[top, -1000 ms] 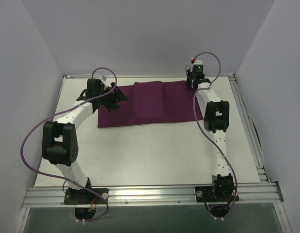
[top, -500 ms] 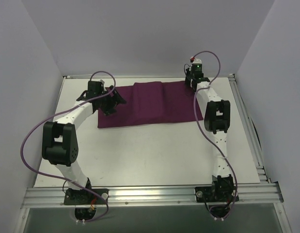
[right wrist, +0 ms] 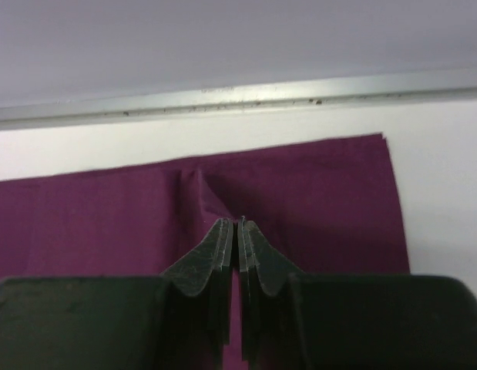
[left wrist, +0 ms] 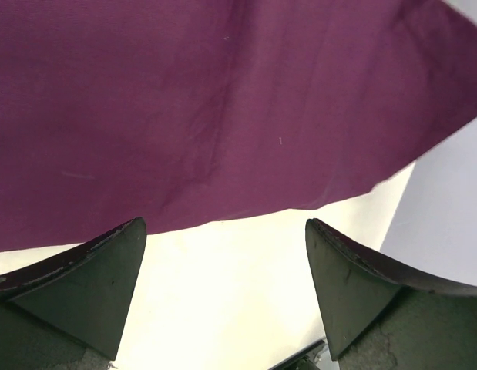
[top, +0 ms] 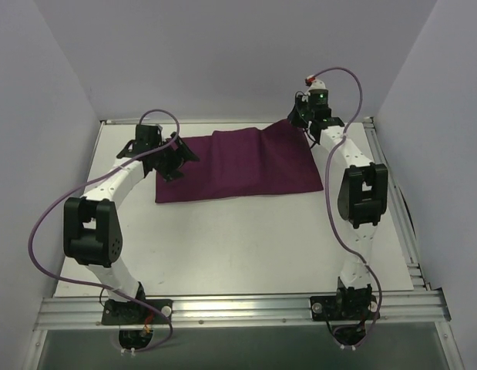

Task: Open and lay out the surgical kit
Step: Open the surgical kit at the center of the board.

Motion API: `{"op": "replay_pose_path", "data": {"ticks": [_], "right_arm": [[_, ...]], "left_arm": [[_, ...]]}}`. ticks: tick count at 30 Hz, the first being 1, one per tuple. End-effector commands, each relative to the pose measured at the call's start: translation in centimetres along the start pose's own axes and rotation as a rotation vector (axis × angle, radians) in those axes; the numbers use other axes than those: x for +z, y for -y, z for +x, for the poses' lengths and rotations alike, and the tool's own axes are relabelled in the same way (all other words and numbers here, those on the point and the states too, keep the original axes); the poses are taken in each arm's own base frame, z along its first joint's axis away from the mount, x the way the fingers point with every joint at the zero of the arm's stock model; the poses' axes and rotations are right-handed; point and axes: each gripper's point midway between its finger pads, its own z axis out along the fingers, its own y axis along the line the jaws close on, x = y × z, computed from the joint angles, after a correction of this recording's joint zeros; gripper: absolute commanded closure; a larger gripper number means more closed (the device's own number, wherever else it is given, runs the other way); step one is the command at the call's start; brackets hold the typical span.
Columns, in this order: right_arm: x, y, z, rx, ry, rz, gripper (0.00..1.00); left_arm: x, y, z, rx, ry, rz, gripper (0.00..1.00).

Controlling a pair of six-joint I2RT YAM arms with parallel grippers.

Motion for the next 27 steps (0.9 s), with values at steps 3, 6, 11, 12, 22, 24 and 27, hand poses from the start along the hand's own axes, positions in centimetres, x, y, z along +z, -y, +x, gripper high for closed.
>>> {"op": "replay_pose_path", "data": {"ticks": [3, 6, 11, 12, 22, 24, 27], "right_arm": [[-4.0, -4.0, 2.1, 0.065, -0.067, -0.12, 0.99], [-6.1, -5.2, 4.4, 0.056, -0.115, -0.167, 0.98], [-10.0, -5.7, 6.4, 0.052, -0.146, -0.174, 1.0], [-10.5, -5.7, 6.8, 0.057, -0.154, -0.174, 1.0], [-17.3, -3.9, 12.2, 0.048, -0.268, -0.104, 1.0], [-18.4, -3.5, 14.5, 0.048, -0.329, -0.089, 1.0], [-20.0, -2.5, 17.7, 0.059, -0.4, -0.064, 1.0]], "left_arm": [[-2.0, 2.5, -1.5, -0.012, 0.033, 0.106, 0.07], [-1.7, 2.1, -1.5, -0.032, 0.014, 0.099, 0.07], [-1.5, 1.3, -1.7, -0.042, 0.025, 0.076, 0.07], [-1.0, 0.6, -1.7, -0.063, 0.021, 0.056, 0.07], [2.1, -2.1, -1.0, -0.168, 0.007, 0.032, 0.11], [2.4, -2.1, -0.9, -0.171, -0.001, 0.039, 0.11], [2.6, -2.1, -1.2, -0.17, 0.0, 0.038, 0.09]]}}
